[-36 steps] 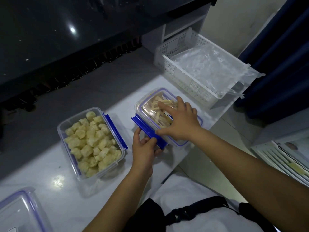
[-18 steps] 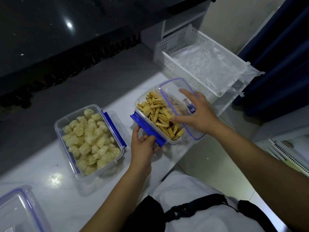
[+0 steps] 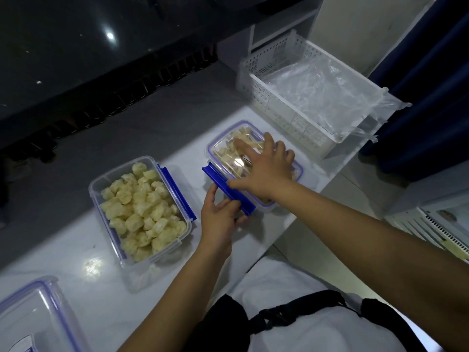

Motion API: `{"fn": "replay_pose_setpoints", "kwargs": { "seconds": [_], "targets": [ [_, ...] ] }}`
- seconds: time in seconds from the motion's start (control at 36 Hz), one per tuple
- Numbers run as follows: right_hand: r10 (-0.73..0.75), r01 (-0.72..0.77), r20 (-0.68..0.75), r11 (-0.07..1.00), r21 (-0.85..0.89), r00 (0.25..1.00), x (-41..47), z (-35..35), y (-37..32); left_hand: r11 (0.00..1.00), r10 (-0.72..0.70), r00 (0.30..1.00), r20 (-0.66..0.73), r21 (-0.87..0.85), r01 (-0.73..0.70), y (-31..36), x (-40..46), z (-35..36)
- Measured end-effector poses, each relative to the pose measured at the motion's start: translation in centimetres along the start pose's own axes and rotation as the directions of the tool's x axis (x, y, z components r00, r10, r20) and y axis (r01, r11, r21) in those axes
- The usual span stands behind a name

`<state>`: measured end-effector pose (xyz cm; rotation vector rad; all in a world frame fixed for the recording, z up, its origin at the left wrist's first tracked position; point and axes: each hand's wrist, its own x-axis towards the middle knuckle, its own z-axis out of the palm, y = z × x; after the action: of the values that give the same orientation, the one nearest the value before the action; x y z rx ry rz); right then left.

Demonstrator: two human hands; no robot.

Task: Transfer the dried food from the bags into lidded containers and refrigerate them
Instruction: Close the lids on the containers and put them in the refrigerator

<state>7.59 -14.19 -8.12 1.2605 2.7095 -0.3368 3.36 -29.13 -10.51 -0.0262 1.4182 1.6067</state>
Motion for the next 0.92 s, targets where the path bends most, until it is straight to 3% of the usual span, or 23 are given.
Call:
{"fn": "replay_pose_setpoints", "kwargs": {
  "seconds": [0.33,0.58,0.92],
  "targets": [
    [-0.003,0.002,-0.014,1.000,-0.013,1.000,-1.3,0.6,1.3,1.000,0.011,1.000,-0.005,0.010,-0.011,0.4,0.3,-0.4],
    [0.004,-0.004,0.046,1.000,0.001,0.999,-2.5,0.5,2.1,0.982,0.138,0.988,0.067,0.122,-0.146,0.9,0.1,0.8],
    [-0.070,0.013,0.333,0.985,0.169,0.940,-2.1,-3.2,2.9,0.942,0.209,0.975,0.079,0.253,-0.222,1.1,0.7,0.6]
  ]
}}
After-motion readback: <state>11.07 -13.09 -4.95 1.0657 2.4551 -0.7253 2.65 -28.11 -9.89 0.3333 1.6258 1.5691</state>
